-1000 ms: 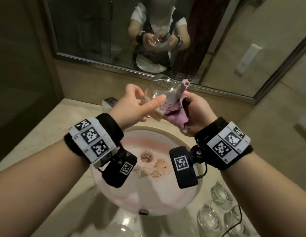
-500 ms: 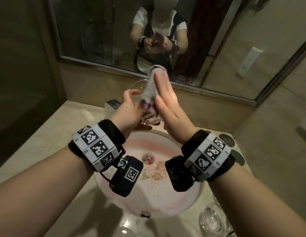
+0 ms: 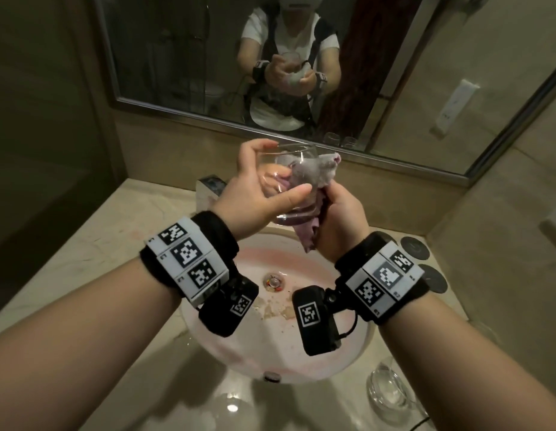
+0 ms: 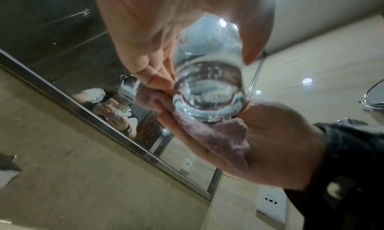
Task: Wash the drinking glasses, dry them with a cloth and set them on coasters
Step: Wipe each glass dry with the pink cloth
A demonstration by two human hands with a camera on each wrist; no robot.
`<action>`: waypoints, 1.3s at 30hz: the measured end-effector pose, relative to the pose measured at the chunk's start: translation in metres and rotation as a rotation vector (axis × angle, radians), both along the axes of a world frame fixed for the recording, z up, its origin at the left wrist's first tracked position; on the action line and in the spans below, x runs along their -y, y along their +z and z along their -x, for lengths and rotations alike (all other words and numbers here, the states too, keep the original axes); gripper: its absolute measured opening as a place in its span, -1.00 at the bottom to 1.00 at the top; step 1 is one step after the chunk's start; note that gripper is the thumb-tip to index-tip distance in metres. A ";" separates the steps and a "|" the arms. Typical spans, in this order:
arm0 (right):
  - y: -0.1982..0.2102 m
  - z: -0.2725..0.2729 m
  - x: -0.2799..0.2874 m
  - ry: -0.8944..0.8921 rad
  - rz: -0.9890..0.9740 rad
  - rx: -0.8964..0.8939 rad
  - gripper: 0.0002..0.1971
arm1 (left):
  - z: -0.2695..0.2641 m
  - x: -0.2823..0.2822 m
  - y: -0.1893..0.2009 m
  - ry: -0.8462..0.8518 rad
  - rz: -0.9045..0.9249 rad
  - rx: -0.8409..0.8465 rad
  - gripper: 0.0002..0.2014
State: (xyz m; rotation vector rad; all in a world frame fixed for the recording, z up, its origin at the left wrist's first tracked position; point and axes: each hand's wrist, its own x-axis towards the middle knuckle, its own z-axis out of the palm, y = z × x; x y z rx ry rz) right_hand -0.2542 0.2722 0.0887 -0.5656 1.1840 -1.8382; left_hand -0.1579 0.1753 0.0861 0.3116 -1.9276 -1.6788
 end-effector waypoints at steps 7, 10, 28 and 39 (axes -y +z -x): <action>-0.014 0.010 -0.009 -0.054 0.006 0.181 -0.45 | -0.007 0.009 0.004 -0.216 -0.114 -0.031 0.10; -0.017 0.013 -0.015 -0.049 0.018 0.180 -0.45 | -0.011 0.008 0.002 -0.269 -0.074 -0.031 0.18; -0.041 -0.019 -0.043 -0.279 -0.129 -0.919 -0.65 | -0.001 0.009 -0.006 -0.010 -0.105 0.106 -0.10; -0.014 0.003 -0.035 0.041 -0.110 0.323 -0.55 | 0.007 -0.001 0.011 -0.114 0.542 -0.016 -0.16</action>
